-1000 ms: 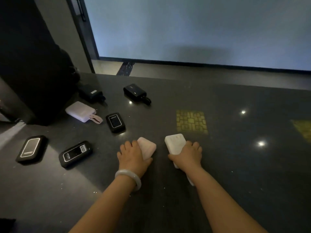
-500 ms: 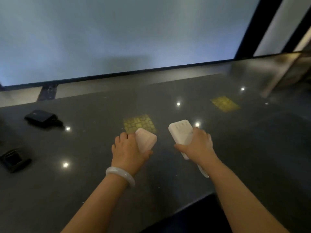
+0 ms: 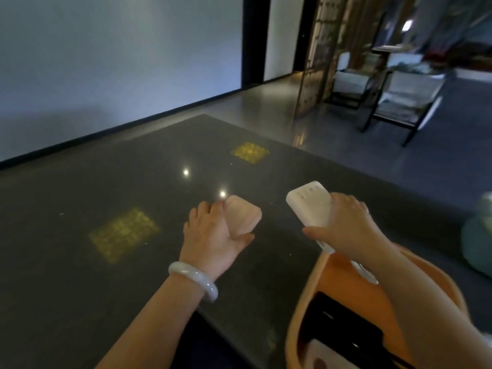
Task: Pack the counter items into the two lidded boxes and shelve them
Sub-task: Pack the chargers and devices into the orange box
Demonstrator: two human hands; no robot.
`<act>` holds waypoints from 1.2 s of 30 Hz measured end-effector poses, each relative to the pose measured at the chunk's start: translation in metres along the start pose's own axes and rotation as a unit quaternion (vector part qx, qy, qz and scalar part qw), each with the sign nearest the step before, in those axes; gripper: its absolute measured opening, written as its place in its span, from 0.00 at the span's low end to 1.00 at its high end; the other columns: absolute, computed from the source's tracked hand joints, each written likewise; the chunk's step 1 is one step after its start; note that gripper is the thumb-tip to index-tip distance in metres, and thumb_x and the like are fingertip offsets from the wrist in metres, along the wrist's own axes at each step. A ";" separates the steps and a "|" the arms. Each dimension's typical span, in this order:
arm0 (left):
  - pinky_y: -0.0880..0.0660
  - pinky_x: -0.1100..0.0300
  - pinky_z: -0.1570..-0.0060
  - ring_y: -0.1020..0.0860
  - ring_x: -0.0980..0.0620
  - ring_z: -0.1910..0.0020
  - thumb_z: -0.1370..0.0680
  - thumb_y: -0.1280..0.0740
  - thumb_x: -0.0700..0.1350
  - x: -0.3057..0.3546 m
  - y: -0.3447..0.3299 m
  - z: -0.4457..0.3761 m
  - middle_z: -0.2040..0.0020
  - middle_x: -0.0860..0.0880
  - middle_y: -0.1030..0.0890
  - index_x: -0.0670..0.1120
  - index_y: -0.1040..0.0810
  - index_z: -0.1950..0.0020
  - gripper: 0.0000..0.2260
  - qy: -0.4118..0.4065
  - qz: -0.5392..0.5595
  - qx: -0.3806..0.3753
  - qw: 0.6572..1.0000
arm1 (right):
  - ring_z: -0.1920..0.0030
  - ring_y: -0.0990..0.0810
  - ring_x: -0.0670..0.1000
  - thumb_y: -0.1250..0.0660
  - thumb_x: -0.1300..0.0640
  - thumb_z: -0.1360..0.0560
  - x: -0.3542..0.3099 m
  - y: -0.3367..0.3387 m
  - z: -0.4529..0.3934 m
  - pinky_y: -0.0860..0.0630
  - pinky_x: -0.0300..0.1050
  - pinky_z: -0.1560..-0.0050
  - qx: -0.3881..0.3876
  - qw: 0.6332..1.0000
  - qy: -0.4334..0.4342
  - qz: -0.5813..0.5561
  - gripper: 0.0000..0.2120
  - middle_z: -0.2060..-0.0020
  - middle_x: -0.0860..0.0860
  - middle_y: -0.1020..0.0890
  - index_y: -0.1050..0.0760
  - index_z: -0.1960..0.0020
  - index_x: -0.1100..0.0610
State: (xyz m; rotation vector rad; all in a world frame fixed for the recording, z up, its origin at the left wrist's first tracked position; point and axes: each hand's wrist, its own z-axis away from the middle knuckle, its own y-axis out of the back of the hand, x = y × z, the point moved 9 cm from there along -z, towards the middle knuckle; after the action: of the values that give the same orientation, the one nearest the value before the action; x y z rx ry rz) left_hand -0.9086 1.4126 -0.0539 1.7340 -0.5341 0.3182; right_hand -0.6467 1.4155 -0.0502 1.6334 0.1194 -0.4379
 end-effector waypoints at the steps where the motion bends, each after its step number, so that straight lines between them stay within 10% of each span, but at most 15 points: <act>1: 0.31 0.50 0.39 0.33 0.49 0.39 0.32 0.29 0.64 0.016 -0.011 -0.002 0.40 0.50 0.31 0.50 0.34 0.32 0.35 -0.013 0.005 -0.008 1.000 | 0.42 0.26 0.53 0.25 0.35 0.43 0.022 0.004 0.002 0.24 0.54 0.43 0.000 1.000 -0.017 -0.002 0.46 0.42 0.50 0.26 0.36 0.32 0.52; 11: 0.30 0.53 0.38 0.34 0.52 0.37 0.35 0.33 0.71 0.110 -0.084 0.008 0.36 0.52 0.32 0.51 0.36 0.30 0.40 -0.130 0.032 -0.119 0.984 | 0.48 0.25 0.49 0.25 0.35 0.43 0.146 0.005 0.036 0.25 0.47 0.48 -0.012 0.990 -0.133 -0.048 0.43 0.48 0.46 0.24 0.32 0.34 0.51; 26: 0.28 0.55 0.44 0.32 0.53 0.42 0.36 0.37 0.70 0.130 -0.119 0.009 0.40 0.53 0.32 0.51 0.37 0.31 0.39 -0.208 0.018 -0.167 0.964 | 0.42 0.27 0.49 0.21 0.48 0.40 0.137 -0.047 0.050 0.29 0.49 0.39 -0.156 0.986 -0.063 0.009 0.31 0.46 0.45 0.24 0.29 0.41 0.47; 36: 0.31 0.57 0.41 0.34 0.50 0.37 0.31 0.30 0.63 0.134 -0.124 0.006 0.36 0.50 0.34 0.49 0.41 0.28 0.38 -0.205 -0.035 -0.162 0.965 | 0.36 0.31 0.51 0.27 0.38 0.35 0.159 -0.111 0.044 0.36 0.50 0.35 -0.213 0.973 -0.089 0.016 0.36 0.36 0.47 0.29 0.36 0.32 0.46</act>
State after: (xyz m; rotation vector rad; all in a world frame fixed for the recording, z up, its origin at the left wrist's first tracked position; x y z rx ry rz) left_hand -0.7314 1.4023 -0.0949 1.4950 -0.7748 -0.1784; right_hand -0.5466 1.3575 -0.2119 1.1683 0.0460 -0.4943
